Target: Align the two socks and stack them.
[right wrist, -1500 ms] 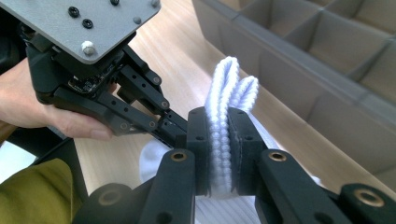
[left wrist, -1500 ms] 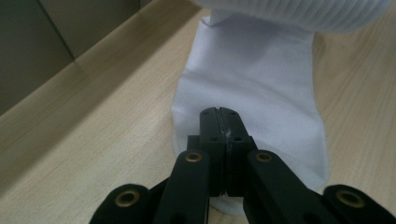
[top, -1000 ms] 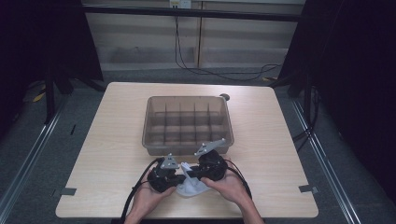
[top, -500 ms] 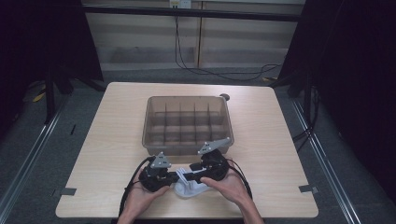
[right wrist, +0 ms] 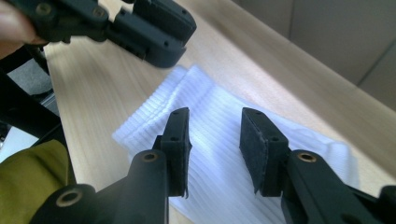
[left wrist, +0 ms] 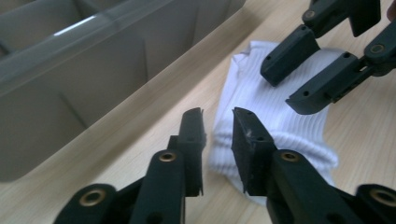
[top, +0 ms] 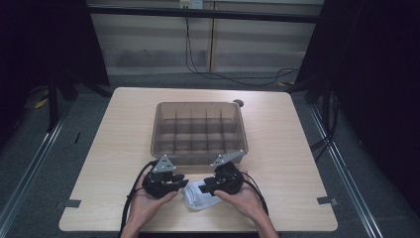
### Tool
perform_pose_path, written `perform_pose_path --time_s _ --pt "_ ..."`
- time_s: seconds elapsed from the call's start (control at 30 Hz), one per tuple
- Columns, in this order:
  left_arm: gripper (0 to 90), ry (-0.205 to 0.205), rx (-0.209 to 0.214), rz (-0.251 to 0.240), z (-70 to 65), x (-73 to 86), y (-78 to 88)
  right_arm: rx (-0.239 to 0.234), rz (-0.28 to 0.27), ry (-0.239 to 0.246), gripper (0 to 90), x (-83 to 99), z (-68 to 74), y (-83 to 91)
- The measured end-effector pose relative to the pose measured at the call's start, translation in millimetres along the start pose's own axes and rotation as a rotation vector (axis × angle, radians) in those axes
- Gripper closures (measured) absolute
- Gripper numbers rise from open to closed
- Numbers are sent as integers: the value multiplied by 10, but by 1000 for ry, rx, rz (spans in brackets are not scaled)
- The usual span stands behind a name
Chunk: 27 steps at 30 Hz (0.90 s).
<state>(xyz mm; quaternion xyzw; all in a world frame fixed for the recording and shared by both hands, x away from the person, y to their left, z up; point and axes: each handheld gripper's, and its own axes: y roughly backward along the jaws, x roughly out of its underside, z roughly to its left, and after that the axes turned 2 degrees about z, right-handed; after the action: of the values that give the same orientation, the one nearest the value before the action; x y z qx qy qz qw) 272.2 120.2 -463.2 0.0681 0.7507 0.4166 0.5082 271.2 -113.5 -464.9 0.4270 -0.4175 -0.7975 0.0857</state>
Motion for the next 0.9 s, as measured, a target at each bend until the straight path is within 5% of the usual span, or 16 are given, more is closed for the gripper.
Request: perform_pose_path --time_s 0.1,0.17,0.33,0.57,0.9 --pt "723 -18 10 7 -55 -28 -34 10 -13 -13 665 11 -38 66" --pt "733 -30 33 -1 -135 -20 -101 42 -21 -29 811 80 -124 213" --pt "754 -54 44 24 -209 -36 -208 62 -29 -54 852 238 -225 316" --pt "757 -106 81 82 -251 11 -258 83 37 -72 788 361 -287 162" --pt "762 -114 128 125 -332 26 -250 125 51 -39 734 251 -297 68"
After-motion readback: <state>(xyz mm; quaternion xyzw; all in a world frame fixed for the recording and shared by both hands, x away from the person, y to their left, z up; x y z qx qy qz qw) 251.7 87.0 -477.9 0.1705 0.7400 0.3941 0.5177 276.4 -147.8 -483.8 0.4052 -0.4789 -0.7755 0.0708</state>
